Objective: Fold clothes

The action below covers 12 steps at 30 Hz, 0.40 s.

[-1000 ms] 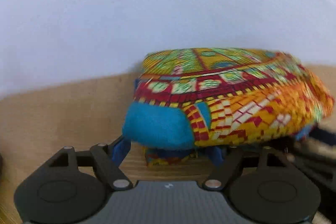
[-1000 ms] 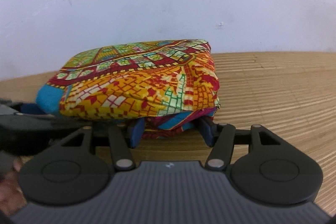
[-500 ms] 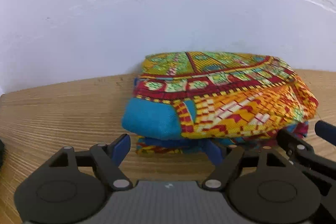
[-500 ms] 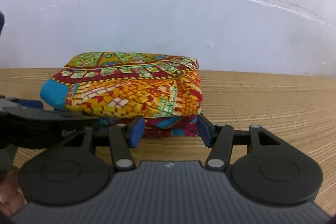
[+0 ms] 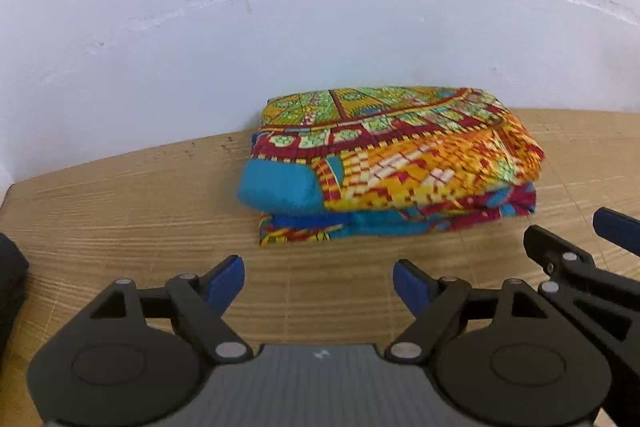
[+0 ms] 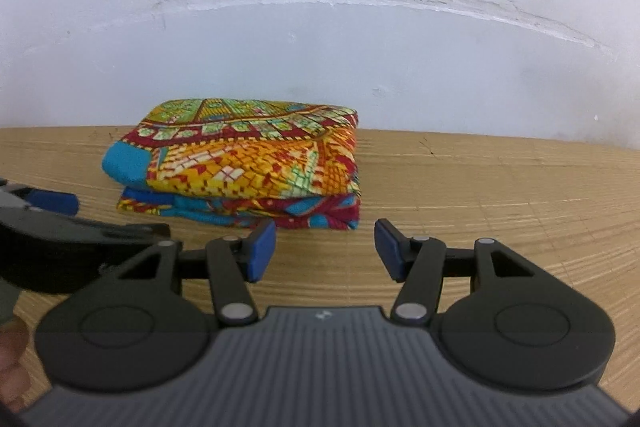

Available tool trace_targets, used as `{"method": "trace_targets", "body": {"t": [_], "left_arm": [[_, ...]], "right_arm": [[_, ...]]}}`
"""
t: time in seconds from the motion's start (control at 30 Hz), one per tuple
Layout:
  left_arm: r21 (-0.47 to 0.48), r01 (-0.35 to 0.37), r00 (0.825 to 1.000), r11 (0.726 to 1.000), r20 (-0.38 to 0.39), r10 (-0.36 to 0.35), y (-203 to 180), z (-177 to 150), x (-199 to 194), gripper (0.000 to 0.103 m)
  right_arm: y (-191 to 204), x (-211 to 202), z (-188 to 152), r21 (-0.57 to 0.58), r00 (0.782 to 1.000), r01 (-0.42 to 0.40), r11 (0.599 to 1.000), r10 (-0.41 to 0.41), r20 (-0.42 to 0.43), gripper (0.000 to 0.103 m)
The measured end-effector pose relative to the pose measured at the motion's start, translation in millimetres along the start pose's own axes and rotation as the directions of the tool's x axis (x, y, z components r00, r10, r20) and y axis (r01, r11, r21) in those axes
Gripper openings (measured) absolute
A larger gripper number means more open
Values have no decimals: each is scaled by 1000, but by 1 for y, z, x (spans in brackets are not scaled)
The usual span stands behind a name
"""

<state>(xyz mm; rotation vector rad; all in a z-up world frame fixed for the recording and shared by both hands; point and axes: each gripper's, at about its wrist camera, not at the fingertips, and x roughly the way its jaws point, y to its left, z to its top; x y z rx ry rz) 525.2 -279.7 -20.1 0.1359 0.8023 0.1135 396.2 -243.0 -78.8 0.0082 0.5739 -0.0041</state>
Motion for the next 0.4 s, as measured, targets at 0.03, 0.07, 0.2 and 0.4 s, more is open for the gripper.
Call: {"method": "trace_targets", "body": {"t": [0.03,0.07,0.2,0.4], "left_arm": [[-3,0,1000,1000,1,0,2,0,2,84],[-6,1,1000,1000,7,-1,2,1,-2,84],[-45,28,999,999,40,-27,10,4,-25,82],[-61,35,998,998,52,-32,14,3,-59,82]], "right_arm": [[-1,-3,0,6,1000,1,1000,-1,-2,57],[-1,-7,0,13,1000,0,1000,0,-1,57],[-1,-25,3,9,1000,-12,1000,12,20,57],[2,-58,9,-12,999,0,1000,1,45,57]]}}
